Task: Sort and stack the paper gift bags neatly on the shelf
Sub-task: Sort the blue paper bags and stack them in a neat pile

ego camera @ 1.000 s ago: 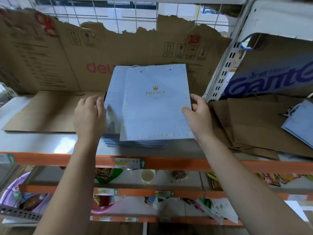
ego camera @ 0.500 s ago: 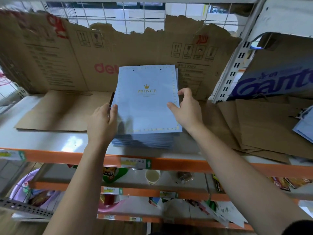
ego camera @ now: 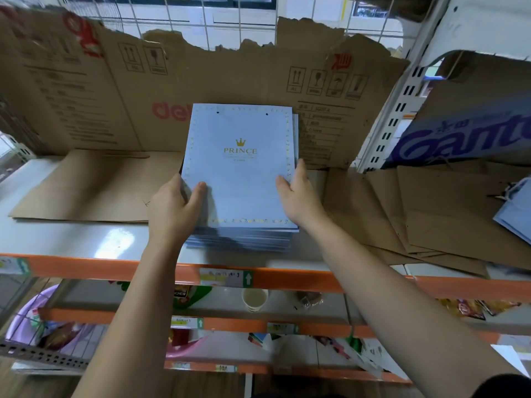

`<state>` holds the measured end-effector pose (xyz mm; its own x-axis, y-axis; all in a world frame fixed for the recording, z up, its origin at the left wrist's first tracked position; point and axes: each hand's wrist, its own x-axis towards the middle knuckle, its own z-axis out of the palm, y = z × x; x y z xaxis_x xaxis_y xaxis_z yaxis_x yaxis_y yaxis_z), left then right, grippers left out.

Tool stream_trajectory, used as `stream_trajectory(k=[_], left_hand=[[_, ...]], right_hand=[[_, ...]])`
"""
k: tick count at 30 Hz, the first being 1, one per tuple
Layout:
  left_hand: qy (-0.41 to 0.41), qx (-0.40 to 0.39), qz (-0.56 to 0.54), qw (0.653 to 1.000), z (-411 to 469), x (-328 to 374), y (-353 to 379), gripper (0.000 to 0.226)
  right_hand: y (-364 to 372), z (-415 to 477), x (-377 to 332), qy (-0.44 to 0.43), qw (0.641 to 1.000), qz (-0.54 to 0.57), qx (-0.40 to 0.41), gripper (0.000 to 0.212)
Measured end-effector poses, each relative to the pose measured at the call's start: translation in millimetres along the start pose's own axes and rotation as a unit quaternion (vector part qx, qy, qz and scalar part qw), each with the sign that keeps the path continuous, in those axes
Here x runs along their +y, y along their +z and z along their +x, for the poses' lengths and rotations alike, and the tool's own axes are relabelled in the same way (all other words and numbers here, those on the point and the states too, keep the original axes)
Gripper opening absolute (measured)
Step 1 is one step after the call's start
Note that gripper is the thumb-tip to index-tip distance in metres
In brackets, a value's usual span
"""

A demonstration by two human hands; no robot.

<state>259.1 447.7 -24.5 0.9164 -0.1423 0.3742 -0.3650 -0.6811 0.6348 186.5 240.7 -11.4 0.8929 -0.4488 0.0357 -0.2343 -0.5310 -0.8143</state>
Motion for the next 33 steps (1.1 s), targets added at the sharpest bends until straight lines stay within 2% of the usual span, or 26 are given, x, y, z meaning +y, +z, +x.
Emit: stream_trajectory(k=[4, 6, 8, 12, 19, 30, 33], left_hand=[[-0.002, -0.001, 0.027, 1.000, 9.2, -5.3, -0.7, 0.031], [0.016, -0.027, 0.059, 0.998, 14.9, -6.1, -0.2, 0.047], [0.032, -0.057, 0.080, 0.995, 24.1, -3.0, 1.6, 0.061], [0.059, -0.104, 0.099, 0.988, 55.7, 9.6, 8.8, 0.065], [0.092, -0.154, 0.113, 0.977, 112.9, 16.1, 35.6, 0.065], [0.061, -0.200, 0.128, 0.969, 111.6, 5.8, 53.7, 0.063], [0.057, -0.209, 0.114, 0.970, 112.6, 8.0, 49.2, 0.064]], right_hand=[[5.7, 5.4, -8.6, 0.021, 0.999, -0.025, -0.034, 0.077], [5.6, 8.9, -8.0, 0.009, 0.999, -0.040, -0.036, 0.081], [3.8, 15.0, -8.2, -0.039, 0.997, -0.067, -0.010, 0.083], [-4.3, 41.7, -17.3, -0.115, 0.980, -0.165, 0.004, 0.067], [-5.6, 85.0, -27.8, -0.092, 0.960, -0.263, 0.022, 0.065], [8.6, 87.6, -2.9, -0.058, 0.962, -0.265, -0.037, 0.065], [8.1, 86.1, -1.3, -0.056, 0.973, -0.220, -0.038, 0.065]])
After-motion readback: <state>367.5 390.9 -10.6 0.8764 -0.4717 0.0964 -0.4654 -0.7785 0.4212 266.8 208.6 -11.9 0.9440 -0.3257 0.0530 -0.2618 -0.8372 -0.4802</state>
